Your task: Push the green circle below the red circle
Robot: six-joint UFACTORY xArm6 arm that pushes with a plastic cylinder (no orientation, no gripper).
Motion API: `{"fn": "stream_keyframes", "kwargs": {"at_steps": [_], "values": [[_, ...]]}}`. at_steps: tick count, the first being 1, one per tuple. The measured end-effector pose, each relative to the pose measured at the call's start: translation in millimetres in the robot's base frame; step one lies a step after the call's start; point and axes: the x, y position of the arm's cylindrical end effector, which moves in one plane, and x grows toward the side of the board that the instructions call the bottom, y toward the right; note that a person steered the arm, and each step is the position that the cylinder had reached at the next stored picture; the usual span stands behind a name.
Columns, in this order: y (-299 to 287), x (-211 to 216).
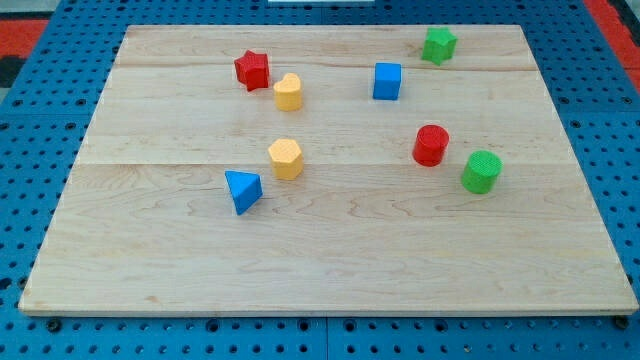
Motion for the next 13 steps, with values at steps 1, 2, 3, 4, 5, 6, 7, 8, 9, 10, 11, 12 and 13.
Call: {"fn": "stream_keyframes", "kwargs": {"at_steps": [1,2,3,4,5,6,7,8,9,10,11,12,13], "values": [[-64.8,-26.5],[-100.0,-43.0],[-101.1,-43.0],[-115.5,-41.3],[-148.5,-42.5],[-166.6,-61.5],[-163.5,-61.5],[-162.6,-61.5],[-142.2,-61.5],[-103.8,-74.0],[-63.1,-101.2],[-60.7,-110.6],[-57.3,-125.7]]}}
